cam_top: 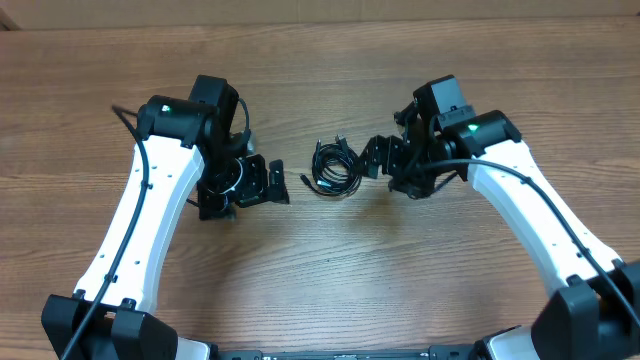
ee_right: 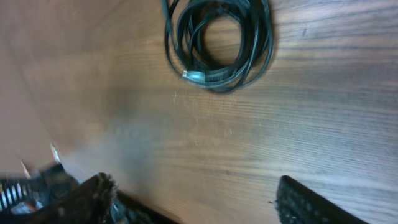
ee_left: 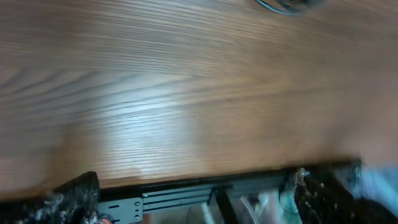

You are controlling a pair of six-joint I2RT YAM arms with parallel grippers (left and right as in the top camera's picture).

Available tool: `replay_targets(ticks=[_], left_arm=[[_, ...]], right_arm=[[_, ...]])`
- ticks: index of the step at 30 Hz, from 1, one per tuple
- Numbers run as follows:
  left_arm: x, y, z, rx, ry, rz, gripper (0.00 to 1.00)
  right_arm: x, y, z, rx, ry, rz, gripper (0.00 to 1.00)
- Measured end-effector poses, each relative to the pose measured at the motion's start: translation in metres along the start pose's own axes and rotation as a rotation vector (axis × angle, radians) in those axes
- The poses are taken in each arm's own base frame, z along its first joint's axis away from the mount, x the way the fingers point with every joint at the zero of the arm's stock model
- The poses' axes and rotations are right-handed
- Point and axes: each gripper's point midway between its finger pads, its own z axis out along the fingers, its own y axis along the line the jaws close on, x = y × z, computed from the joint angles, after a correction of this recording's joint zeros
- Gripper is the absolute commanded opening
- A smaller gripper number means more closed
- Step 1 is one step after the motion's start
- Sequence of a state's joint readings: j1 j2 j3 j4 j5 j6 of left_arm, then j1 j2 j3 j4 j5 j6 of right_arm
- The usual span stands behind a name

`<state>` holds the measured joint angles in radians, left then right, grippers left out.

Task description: Untangle cables

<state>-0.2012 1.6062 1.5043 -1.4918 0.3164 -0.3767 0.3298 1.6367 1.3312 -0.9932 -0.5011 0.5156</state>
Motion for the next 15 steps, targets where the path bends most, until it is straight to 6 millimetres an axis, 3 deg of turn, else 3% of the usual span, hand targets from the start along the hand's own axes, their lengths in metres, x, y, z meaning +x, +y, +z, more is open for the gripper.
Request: replay_targets(ticks=[6, 10, 15], left_arm=[[-0.012, 0.014, -0.001, -0.08, -0.067, -0.123, 0.99], [-0.016, 0.016, -0.001, -0.093, -0.085, -0.143, 1.0], [-0.017, 0.019, -0.002, -0.11, -0.096, -0.161, 0.99]], right_arm=[[-0.02, -0.006, 0.023, 0.006, -0.018, 0.094, 0.75], [-0.02, -0.016, 0.05, 0.04, 0.028, 0.186, 0.72], [-0.022, -0.015, 0.076, 0.054, 0.036, 0.207, 0.61]])
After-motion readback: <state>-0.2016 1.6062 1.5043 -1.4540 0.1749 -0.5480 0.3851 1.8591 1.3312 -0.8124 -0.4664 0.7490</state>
